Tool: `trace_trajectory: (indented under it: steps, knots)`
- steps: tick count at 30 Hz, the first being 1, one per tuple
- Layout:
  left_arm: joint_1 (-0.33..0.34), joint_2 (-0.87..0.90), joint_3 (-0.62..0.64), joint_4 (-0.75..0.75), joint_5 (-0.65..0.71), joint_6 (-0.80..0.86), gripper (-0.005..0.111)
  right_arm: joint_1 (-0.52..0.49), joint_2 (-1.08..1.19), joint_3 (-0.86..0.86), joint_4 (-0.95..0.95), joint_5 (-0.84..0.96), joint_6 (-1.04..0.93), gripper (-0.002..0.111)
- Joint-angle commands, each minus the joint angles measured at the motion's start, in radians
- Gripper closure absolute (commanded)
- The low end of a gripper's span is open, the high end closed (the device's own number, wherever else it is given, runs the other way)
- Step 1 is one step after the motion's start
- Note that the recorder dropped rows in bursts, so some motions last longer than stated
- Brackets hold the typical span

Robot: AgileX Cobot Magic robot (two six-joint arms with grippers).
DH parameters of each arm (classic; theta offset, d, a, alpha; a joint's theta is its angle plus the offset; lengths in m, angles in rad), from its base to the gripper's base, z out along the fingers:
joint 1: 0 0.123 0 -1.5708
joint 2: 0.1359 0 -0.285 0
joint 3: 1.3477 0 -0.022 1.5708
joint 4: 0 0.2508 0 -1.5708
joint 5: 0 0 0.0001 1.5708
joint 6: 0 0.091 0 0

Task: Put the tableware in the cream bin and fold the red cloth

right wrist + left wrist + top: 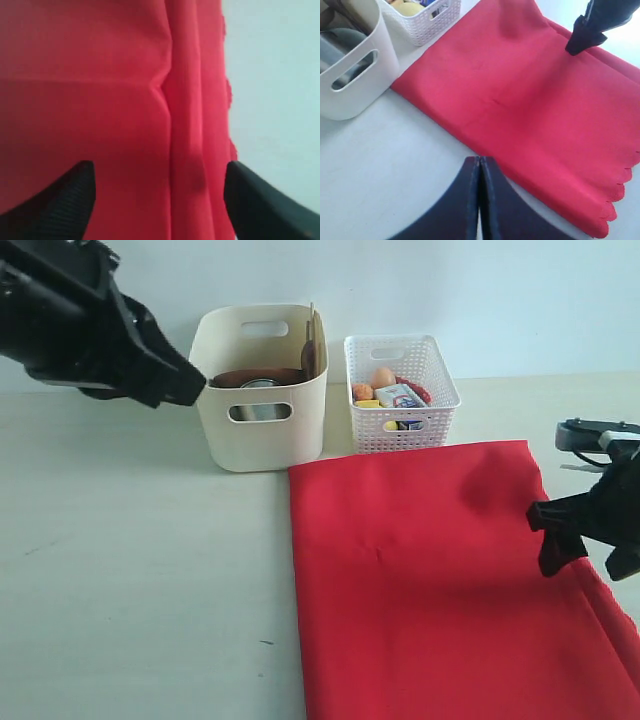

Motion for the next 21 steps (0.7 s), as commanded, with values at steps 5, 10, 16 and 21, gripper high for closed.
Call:
trace_trajectory:
  steps: [5,10,16,21]
  knots:
    - [0.048,-0.239,0.180,0.080,-0.140,-0.098,0.106,-0.006,0.095,-0.088,0.022,-0.048,-0.022,0.035]
    - [0.099,-0.394,0.269,0.080,-0.218,-0.124,0.106,-0.006,0.121,-0.116,0.022,-0.050,-0.028,0.035]
    - [0.139,-0.582,0.366,0.082,-0.263,-0.151,0.106,-0.006,0.127,-0.121,0.022,-0.054,-0.053,0.035]
    - [0.163,-0.764,0.462,0.108,-0.268,-0.188,0.106,-0.006,0.129,-0.121,0.022,-0.054,-0.055,0.035]
